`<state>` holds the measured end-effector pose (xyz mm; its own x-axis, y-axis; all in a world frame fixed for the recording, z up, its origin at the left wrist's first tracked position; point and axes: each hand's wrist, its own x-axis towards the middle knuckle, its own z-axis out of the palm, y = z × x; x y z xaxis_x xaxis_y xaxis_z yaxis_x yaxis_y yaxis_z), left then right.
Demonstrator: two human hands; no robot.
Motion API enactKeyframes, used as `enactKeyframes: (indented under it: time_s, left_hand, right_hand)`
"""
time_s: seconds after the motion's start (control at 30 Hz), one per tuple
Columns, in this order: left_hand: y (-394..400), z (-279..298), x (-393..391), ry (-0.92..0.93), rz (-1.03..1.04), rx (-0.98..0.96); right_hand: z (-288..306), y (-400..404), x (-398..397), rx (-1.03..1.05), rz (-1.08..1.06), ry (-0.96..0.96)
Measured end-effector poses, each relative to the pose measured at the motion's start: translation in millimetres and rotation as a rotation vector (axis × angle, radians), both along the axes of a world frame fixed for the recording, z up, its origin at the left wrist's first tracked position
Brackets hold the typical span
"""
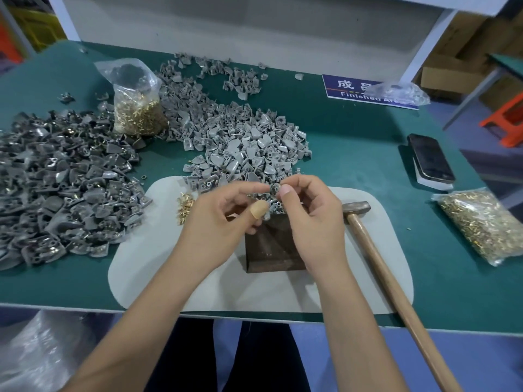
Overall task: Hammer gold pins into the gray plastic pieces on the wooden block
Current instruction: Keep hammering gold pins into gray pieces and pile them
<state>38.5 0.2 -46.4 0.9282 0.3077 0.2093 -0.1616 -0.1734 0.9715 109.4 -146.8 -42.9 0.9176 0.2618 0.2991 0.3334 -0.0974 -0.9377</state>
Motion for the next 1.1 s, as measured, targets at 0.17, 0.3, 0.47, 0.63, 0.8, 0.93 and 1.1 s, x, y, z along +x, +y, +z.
enactKeyframes:
  time_s: [0.17, 0.3, 0.47, 0.63, 0.8, 0.93, 1.1]
  left_hand:
    - [-10, -11, -9, 0.04, 0.038, 0.269]
    - [-13, -13, -9, 0.029, 0.089, 0.322]
    - [-17, -3, -6, -0.016, 0.146, 0.472]
    - [-28, 2, -17, 0.03, 0.219, 0.575]
    - [-36, 6, -21, 0.125, 0.283, 0.775]
    - [-28, 6, -27, 0.111, 0.288, 0.857]
    - [-18, 6, -24, 0.166, 0.167, 0.729]
  right_hand:
    - [7, -5, -4, -0.053, -0.023, -0.022]
    - [10, -26, -12, -0.169, -0.064, -0.154]
    - [1, -45, -13, -0.192, -0.111, -0.115]
    - [-14, -43, -12, -0.249, -0.114, -0.099]
    - [-20, -44, -14, -0.355, -0.109, -0.26]
    - [-19, -44, -23, -0.317, -0.105, -0.217]
    - [0, -41, -22, -0.323, -0.014, -0.174]
